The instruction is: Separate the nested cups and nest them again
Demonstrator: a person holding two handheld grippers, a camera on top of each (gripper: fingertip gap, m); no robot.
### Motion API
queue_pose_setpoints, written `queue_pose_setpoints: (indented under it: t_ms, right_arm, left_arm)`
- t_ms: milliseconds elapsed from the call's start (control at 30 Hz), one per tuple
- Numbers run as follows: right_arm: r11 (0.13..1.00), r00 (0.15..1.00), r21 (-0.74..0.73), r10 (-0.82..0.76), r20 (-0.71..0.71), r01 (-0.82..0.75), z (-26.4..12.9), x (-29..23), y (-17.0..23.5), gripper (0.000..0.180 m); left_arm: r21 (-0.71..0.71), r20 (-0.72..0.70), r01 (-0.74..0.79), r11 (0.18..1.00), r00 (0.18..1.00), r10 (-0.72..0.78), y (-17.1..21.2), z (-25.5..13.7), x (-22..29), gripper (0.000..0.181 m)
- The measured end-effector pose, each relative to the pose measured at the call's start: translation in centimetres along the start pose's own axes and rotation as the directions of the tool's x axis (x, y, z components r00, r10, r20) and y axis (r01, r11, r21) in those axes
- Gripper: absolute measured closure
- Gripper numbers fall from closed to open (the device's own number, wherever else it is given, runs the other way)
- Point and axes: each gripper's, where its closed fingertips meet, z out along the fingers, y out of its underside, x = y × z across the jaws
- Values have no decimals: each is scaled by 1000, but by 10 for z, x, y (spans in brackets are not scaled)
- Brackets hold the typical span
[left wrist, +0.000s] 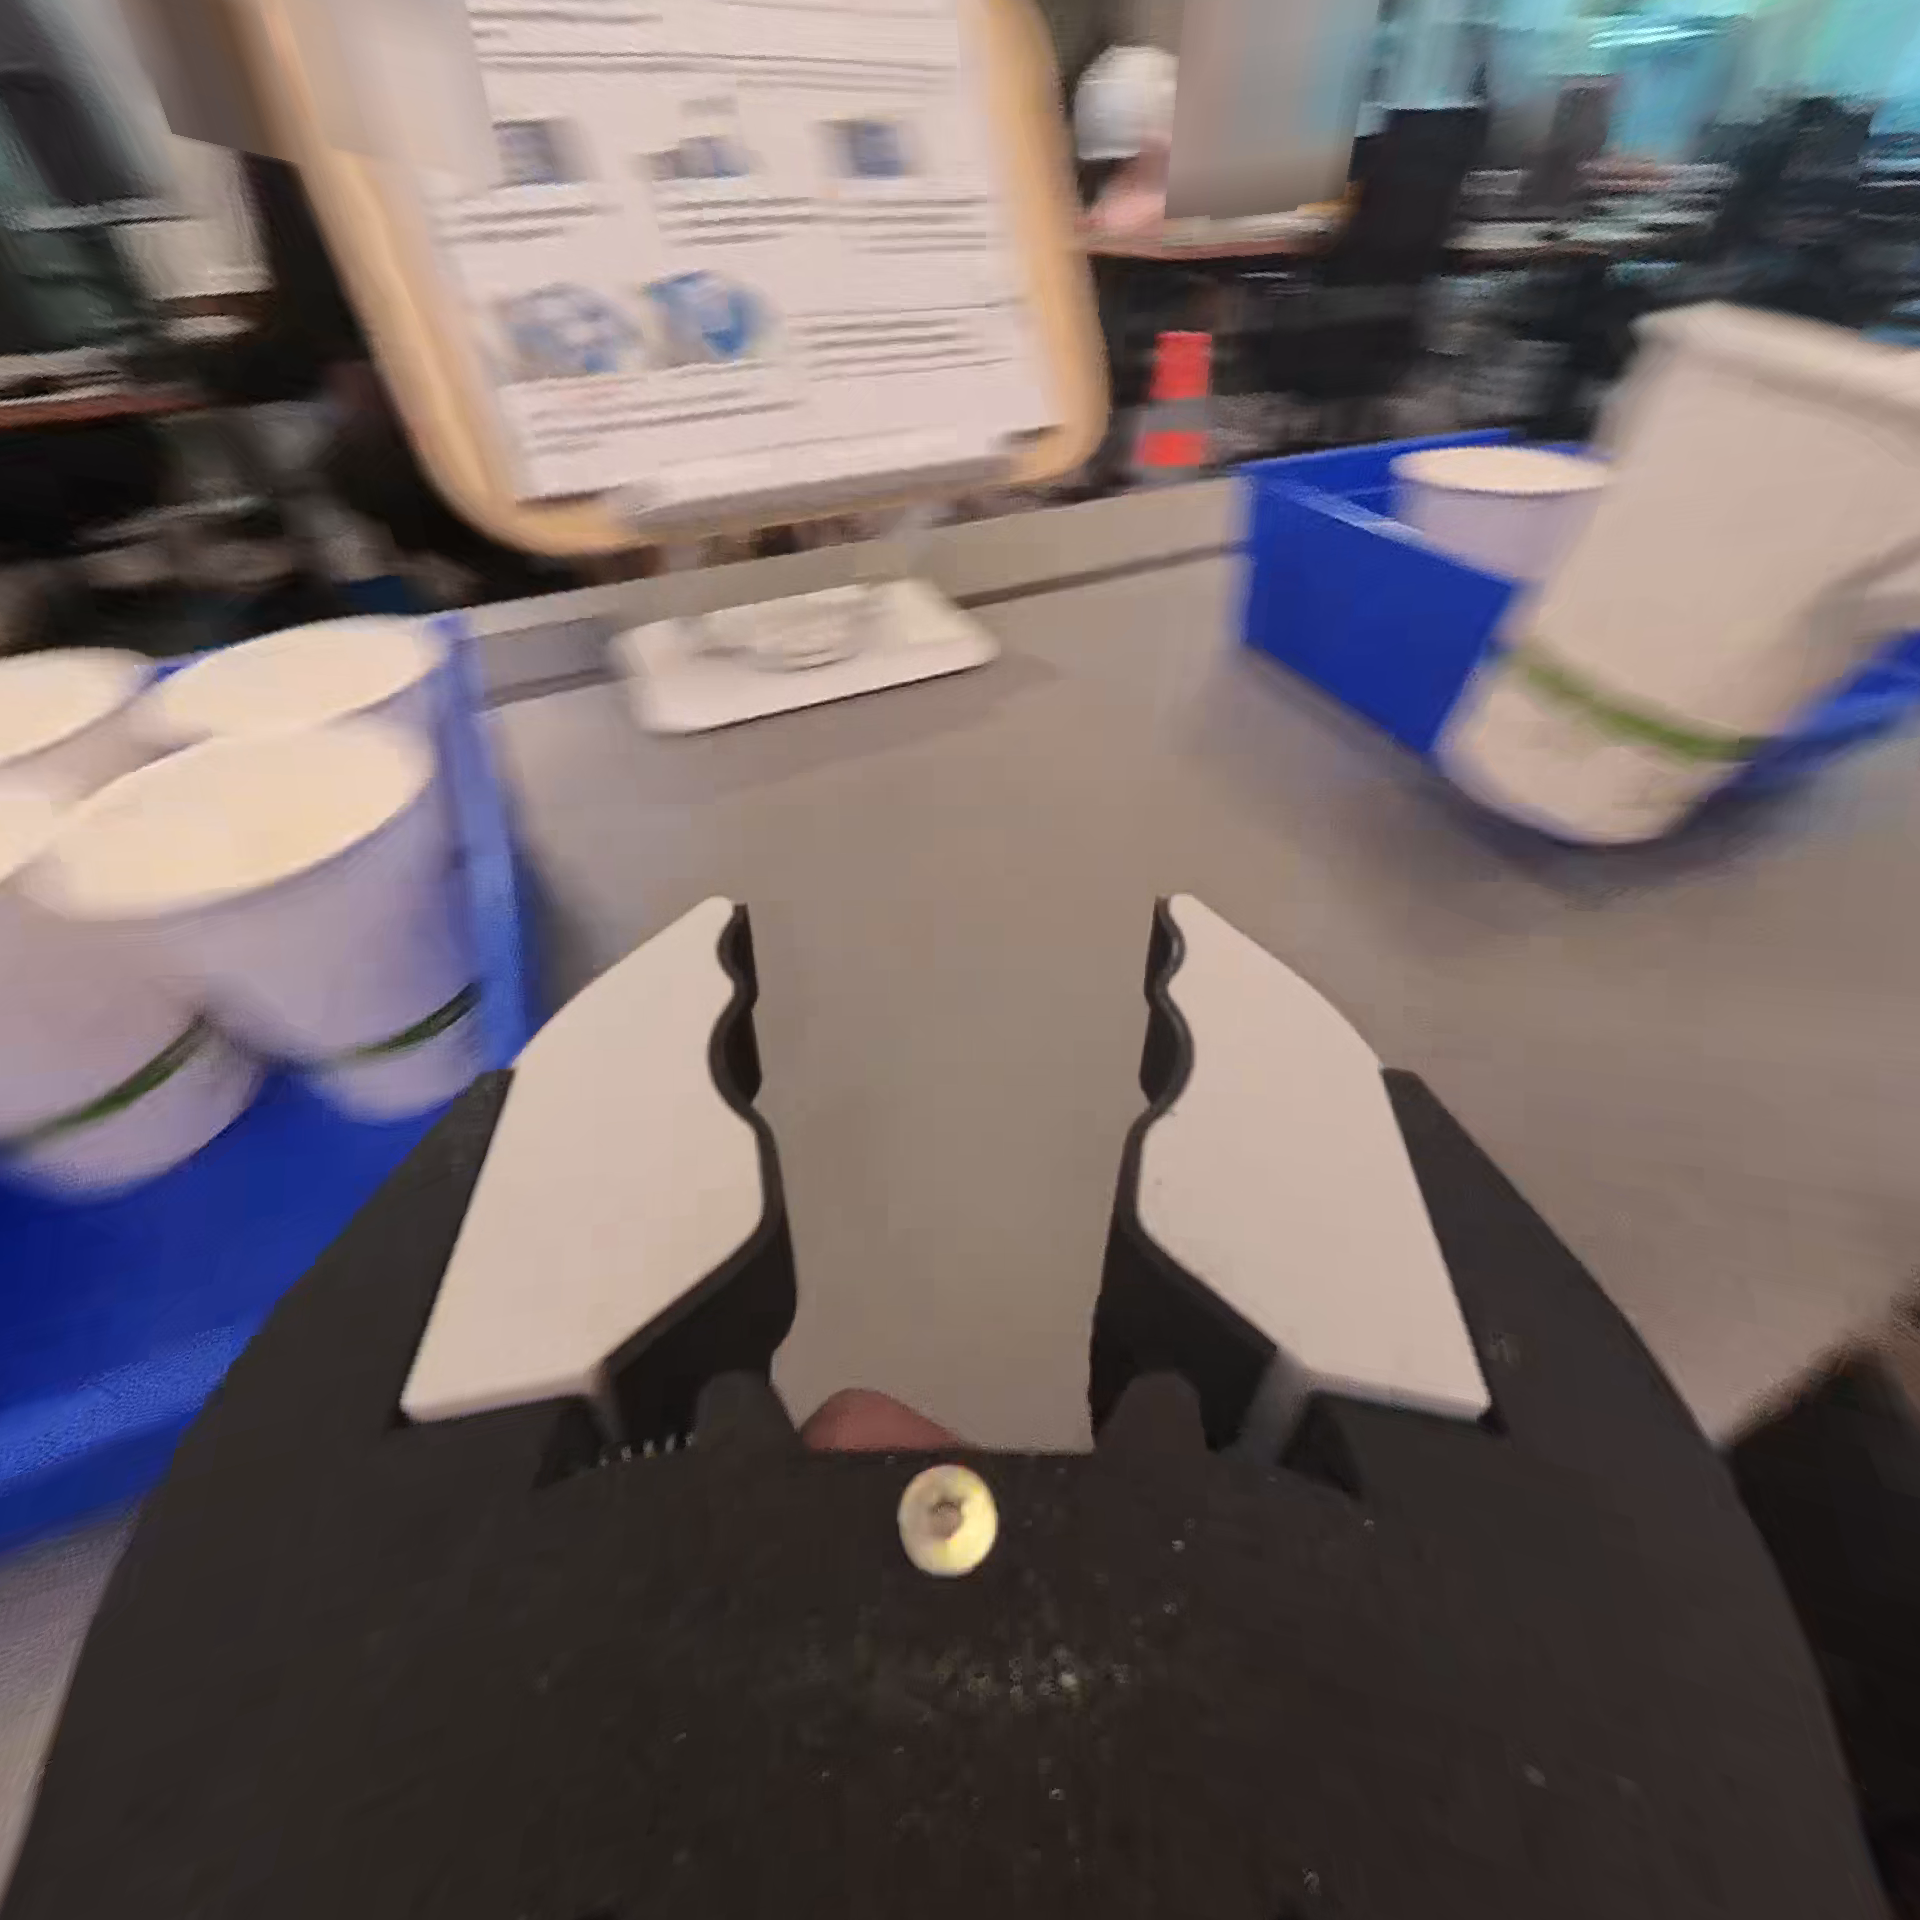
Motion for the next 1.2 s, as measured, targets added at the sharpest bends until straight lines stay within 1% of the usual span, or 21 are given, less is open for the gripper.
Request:
queue_pose_setpoints:
  t_ms: [33, 67, 100, 133, 200, 300, 367, 467, 533, 633, 800, 967, 1200]
  right_arm:
    - [1000, 993, 6, 12, -114, -12, -12, 19, 2, 89]
    - [999, 973, 8, 40, -228, -40, -24, 39, 4, 89]
    - [997, 951, 18, 78, -300, -76, -36, 55, 4, 89]
    - [993, 933, 45, 122, -338, -113, -45, 68, 0, 89]
    - [984, 880, 57, 175, -442, -167, -59, 103, -5, 89]
    - [988, 786, 49, 146, -601, -146, -69, 165, -17, 90]
    - [987, 724, 29, 137, -676, -160, -66, 206, -18, 90]
    - [978, 659, 5, 144, -739, -209, -50, 251, -9, 90]
    - [967, 641, -24, 151, -753, -255, -34, 269, 2, 90]
    - [964, 605, -68, 106, -789, -257, -19, 287, 13, 90]
    - [942, 598, -119, 99, -795, -314, -2, 294, 36, 90]
    - [916, 619, -162, 110, -777, -367, 7, 292, 59, 89]
    - [868, 691, -256, 130, -711, -427, 20, 280, 91, 87]
  left_arm:
    - [-3, 111, 14, 1000, 994, -14, 10, -8, -16, 111]
    - [-8, 176, 20, 1000, 984, -18, 16, -15, -27, 112]
    - [-3, 211, 28, 1000, 977, -27, 20, -21, -33, 112]
    - [12, 227, 39, 999, 973, -41, 22, -25, -36, 114]
    - [26, 229, 61, 998, 971, -65, 27, -30, -35, 116]
    - [8, 202, 50, 999, 978, -50, 29, -26, -25, 116]
    - [4, 170, 44, 999, 985, -44, 29, -23, -14, 116]
    - [-23, 150, 12, 1000, 989, -9, 35, -21, -2, 116]
    - [-36, 140, 10, 999, 990, -4, 38, -20, 1, 116]
    - [-47, 126, 12, 999, 992, -6, 40, -19, 3, 116]
    - [-50, 125, 10, 999, 992, -4, 42, -20, 2, 117]
    - [-66, 100, -1, 998, 995, 7, 45, -18, 7, 119]
    - [-103, 62, -41, 994, 997, 47, 53, -13, 21, 119]
